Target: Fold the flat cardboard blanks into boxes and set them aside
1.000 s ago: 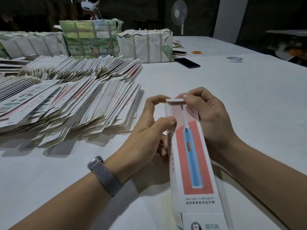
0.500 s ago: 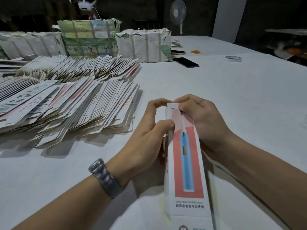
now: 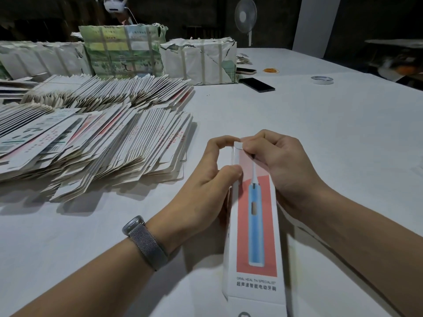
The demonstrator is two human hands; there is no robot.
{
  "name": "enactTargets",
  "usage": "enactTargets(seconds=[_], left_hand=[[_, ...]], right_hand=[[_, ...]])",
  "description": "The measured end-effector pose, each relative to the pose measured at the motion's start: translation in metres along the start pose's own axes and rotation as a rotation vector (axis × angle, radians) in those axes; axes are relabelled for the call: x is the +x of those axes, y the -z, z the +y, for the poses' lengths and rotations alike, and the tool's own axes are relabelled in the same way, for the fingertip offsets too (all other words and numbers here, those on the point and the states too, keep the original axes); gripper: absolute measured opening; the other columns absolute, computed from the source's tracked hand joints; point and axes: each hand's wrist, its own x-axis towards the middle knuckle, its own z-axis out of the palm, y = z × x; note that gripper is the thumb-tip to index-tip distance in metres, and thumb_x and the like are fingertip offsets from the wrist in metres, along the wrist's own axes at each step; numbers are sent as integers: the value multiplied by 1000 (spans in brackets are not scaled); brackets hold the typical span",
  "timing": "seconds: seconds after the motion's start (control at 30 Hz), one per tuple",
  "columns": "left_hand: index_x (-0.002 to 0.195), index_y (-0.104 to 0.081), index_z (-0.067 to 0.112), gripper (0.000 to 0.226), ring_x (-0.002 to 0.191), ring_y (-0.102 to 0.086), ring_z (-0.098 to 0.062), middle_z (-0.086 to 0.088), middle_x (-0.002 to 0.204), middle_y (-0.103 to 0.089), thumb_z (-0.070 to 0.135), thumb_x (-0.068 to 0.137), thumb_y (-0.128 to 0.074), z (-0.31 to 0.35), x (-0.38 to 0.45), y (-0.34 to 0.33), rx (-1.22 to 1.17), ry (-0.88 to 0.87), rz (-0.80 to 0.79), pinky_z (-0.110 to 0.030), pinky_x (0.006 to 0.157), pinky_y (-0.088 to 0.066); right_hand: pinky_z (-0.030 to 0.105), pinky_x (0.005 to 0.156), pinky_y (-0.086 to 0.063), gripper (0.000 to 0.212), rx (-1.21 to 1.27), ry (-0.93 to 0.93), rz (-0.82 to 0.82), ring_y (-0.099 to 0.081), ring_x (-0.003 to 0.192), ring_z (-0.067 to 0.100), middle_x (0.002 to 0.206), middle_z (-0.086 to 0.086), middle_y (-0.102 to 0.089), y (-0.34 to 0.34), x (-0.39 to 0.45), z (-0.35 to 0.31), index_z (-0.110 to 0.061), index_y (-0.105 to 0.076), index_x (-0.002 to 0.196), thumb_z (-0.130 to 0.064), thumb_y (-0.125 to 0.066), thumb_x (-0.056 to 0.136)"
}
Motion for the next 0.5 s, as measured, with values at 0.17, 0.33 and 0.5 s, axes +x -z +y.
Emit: enactTargets(seconds=[0.17,0.33,0.5], left_hand=[[120,-45,43,33,55,-62,-13,3,65,-65,25,92,-45,-2,-1,0,6,5,-7,-18,51,-48],[123,-44,50,40,57,-58,-15,4,64,-59,28,90,-45,-2,-1,1,56,3,-3,-19,53,-46],[128,-45,40,44,39,-40,-8,12,47,-42,23,88,-45,3,-2,2,59,6,-19,-14,42,-36]], right_hand=[[31,57,-51,28,-12,-3,-3,-57,55,21,63,7,-58,2,1,-1,-7,-60,69,-17,-59,96],[30,57,-53,29,-15,-17,5,-59,55,21,67,10,-59,2,0,-1,-9,-60,70,-20,-58,97],[31,56,-55,32,-3,-73,-29,-63,50,20,63,7,-60,3,1,-1,-13,-60,66,-22,-58,97]])
